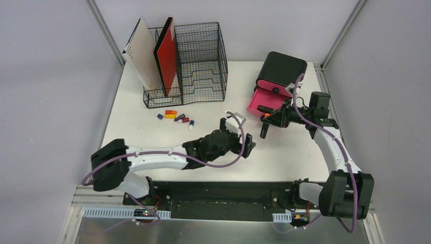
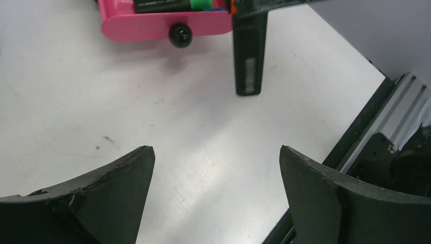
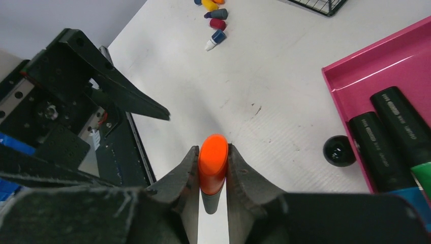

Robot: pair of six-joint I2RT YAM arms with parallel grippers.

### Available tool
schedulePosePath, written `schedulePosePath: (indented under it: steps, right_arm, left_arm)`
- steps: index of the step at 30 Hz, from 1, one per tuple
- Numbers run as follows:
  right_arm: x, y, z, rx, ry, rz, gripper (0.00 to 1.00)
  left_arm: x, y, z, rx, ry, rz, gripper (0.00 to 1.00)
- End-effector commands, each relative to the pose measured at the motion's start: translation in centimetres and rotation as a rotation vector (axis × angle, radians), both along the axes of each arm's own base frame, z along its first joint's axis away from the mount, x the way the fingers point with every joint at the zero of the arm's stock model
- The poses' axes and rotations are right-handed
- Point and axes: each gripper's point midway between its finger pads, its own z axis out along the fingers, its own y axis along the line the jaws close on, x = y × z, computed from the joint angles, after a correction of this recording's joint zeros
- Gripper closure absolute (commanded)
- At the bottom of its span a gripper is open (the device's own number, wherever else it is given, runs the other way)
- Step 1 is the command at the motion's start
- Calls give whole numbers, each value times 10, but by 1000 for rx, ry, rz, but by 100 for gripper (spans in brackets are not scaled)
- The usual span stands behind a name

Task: Organize the desk
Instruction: Place the stationery in the drawer.

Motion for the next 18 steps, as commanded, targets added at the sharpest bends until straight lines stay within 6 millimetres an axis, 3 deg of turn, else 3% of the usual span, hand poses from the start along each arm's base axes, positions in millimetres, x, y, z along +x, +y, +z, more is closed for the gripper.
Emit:
schedulePosePath:
  steps: [1,10,14,18]
  right_arm:
    - [7,-13,27,-68,-175,-15,100]
    - [17,-44,32,-227,-293,-122,100]
    - [27,-54,40,-294,-355,-165,100]
    - [42,-62,49,-377,-426,-182,100]
  left_arm:
    - [-7,38,12,-9,-66,19,3]
    - [-2,131,-45,195,-76,212,1]
    - [0,155,-60,202,-84,281,1]
    - [-1,162,-63,177,-88,298,1]
